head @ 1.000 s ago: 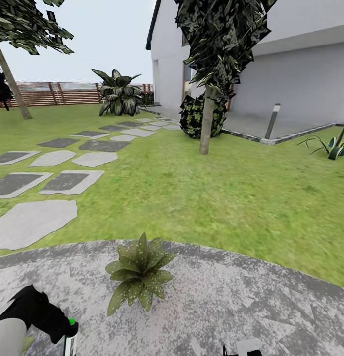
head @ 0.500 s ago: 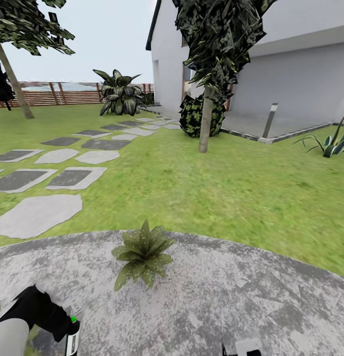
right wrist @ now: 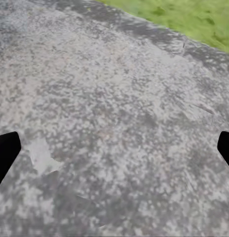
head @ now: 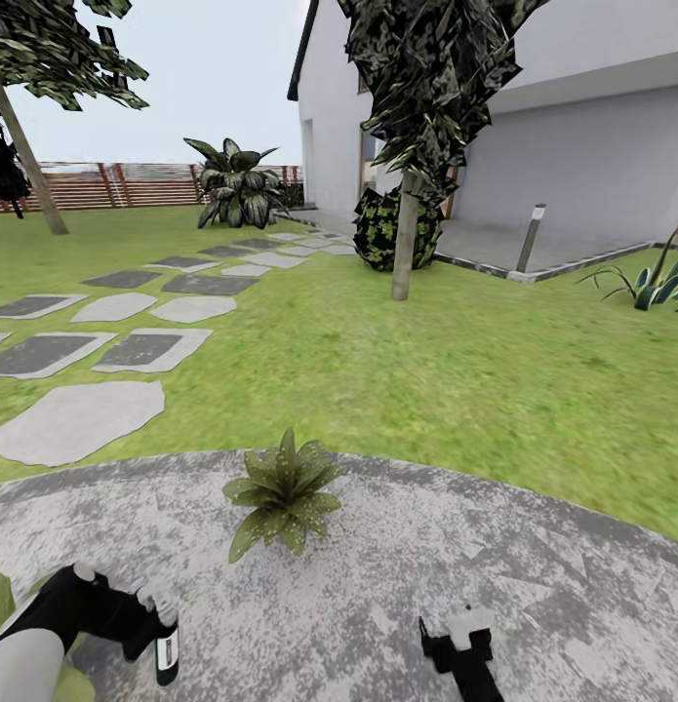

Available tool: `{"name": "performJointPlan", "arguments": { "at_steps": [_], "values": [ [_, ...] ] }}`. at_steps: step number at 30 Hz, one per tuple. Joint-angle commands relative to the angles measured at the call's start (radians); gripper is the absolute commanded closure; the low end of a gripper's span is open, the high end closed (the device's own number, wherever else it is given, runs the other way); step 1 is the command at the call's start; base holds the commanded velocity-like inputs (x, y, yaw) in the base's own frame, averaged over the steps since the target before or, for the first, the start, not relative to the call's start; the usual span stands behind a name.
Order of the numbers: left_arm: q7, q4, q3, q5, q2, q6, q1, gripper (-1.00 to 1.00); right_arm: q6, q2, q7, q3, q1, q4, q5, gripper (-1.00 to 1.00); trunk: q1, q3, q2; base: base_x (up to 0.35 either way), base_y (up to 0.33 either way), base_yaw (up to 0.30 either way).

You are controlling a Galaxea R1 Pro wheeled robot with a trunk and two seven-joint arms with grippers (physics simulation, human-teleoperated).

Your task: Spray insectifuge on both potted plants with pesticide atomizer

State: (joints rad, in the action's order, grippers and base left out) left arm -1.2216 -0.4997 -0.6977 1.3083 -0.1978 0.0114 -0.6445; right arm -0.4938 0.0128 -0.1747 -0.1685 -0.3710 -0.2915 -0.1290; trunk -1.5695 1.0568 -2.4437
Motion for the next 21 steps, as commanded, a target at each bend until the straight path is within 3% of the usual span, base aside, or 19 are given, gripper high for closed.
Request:
{"name": "performJointPlan", "arguments": {
  "at_steps": [1, 2, 3, 5, 7, 8, 9, 11, 14, 17, 21],
  "values": [
    [-0.006, -0.004, -0.007, 0.009, 0.002, 0.01, -0.002, 1.0, 0.002, -0.007, 0.056, -0.002, -0.001, -0.056, -0.063, -1.0, 0.0, 0.001, 0.0, 0.0, 0.0, 0.0],
    [-0.006, -0.005, -0.004, 0.009, 0.003, 0.013, -0.003, 1.0, 0.003, -0.01, 0.102, -0.001, -0.001, -0.076, -0.112, -1.0, 0.0, 0.001, 0.0, 0.0, 0.0, 0.0],
    [-0.006, -0.006, 0.007, 0.009, 0.004, 0.016, -0.004, 1.0, 0.006, -0.012, 0.165, -0.001, -0.003, -0.095, -0.188, -1.0, 0.0, 0.001, 0.0, 0.0, 0.0, 0.0],
    [-0.006, -0.006, 0.054, 0.008, 0.007, 0.026, -0.005, 1.0, 0.033, -0.014, 0.283, 0.0, -0.008, -0.111, -0.328, -1.0, 0.0, 0.001, 0.0, 0.0, 0.0, 0.0],
    [-0.005, -0.006, 0.109, 0.007, 0.021, 0.049, -0.006, 1.0, 0.1, -0.014, 0.42, 0.001, -0.035, -0.128, -0.423, -1.0, 0.0, 0.001, 0.0, 0.0, 0.0, 0.0],
    [-0.004, -0.007, 0.134, 0.007, 0.033, 0.057, -0.007, 1.0, 0.131, -0.014, 0.503, 0.001, -0.058, -0.142, -0.448, -1.0, 0.0, 0.001, 0.0, 0.0, 0.0, 0.0],
    [-0.003, -0.008, 0.152, 0.008, 0.039, 0.061, -0.008, 1.0, 0.147, -0.013, 0.563, 0.001, -0.072, -0.151, -0.458, -1.0, 0.0, 0.001, 0.0, 0.0, 0.0, 0.0],
    [-0.003, -0.009, 0.206, 0.008, 0.058, 0.065, -0.012, 1.0, 0.171, -0.012, 0.747, 0.001, -0.105, -0.194, -0.471, -1.0, 0.0, 0.001, 0.0, 0.0, 0.0, 0.0],
    [-0.003, -0.011, 0.273, 0.007, 0.08, 0.068, -0.017, 1.0, 0.187, -0.009, 0.9, 0.001, -0.121, -0.284, -0.476, -1.0, 0.0, 0.001, 0.0, 0.0, 0.0, 0.0],
    [-0.002, -0.012, 0.303, 0.002, 0.103, 0.069, -0.021, 1.0, 0.244, -0.004, 1.02, 0.001, -0.124, -0.376, -0.475, -1.0, 0.0, 0.001, 0.0, 0.0, 0.0, 0.0],
    [0.002, -0.012, 0.307, -0.001, 0.116, 0.091, -0.018, 1.0, 0.266, -0.001, 1.065, 0.0, -0.124, -0.426, -0.472, -1.0, 0.0, 0.001, 0.0, 0.0, 0.0, 0.0]
  ]
}}
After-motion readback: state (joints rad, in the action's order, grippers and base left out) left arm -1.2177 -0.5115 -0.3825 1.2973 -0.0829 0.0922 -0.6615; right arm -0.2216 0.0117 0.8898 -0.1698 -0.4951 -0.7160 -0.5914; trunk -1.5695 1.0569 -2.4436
